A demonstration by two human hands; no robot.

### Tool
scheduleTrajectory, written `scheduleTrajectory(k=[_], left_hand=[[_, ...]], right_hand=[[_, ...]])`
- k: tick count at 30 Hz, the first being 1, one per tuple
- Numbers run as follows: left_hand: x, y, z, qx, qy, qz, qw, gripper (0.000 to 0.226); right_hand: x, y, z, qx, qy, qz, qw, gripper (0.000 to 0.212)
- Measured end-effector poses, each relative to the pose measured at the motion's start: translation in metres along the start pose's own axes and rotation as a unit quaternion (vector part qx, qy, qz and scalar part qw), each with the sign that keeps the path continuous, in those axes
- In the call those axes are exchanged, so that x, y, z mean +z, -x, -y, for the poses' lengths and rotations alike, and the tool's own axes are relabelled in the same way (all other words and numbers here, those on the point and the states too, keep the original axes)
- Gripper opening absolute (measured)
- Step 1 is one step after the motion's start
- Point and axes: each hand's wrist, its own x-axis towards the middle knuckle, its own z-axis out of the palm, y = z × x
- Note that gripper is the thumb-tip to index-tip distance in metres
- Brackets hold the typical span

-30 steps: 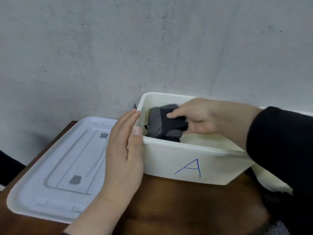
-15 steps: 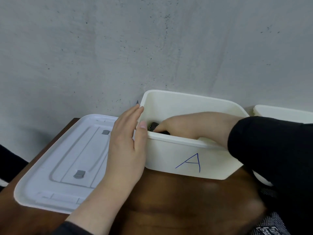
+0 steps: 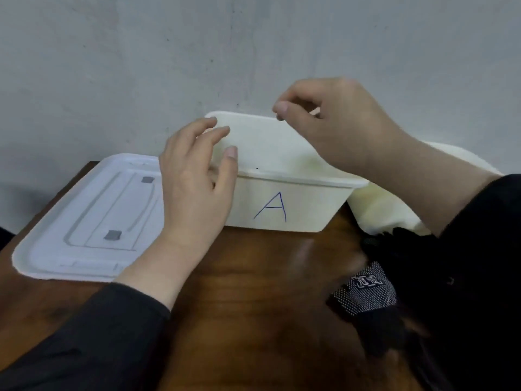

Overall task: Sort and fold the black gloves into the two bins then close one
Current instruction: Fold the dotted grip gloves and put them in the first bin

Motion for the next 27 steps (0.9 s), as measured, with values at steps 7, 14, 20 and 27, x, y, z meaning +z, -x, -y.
scheduleTrajectory(k=[7,14,20,27], left_hand=[[0.034,0.098,-0.071,0.123,0.082,0.222,0.964,0.03],[0.035,0.135,-0.074,0.056,-0.021,0.463,0.884,0.044],[0.004,0.154,-0.084,0.001,-0.008,0.461,0.887,0.055],[-0.039,0.169,-0.109,-0.202,0.159,0.336,0.906,0.034]], right_hand=[[-0.011,0.165,-0.032,0.116,0.06,0.063,0.989,0.023],[0.033,0.256,-0.058,0.159,0.124,0.217,0.955,0.05],[0.046,0.268,-0.041,0.188,0.019,0.072,0.979,0.013],[0.014,0.27,-0.006,0.345,-0.512,-0.01,0.787,0.025]])
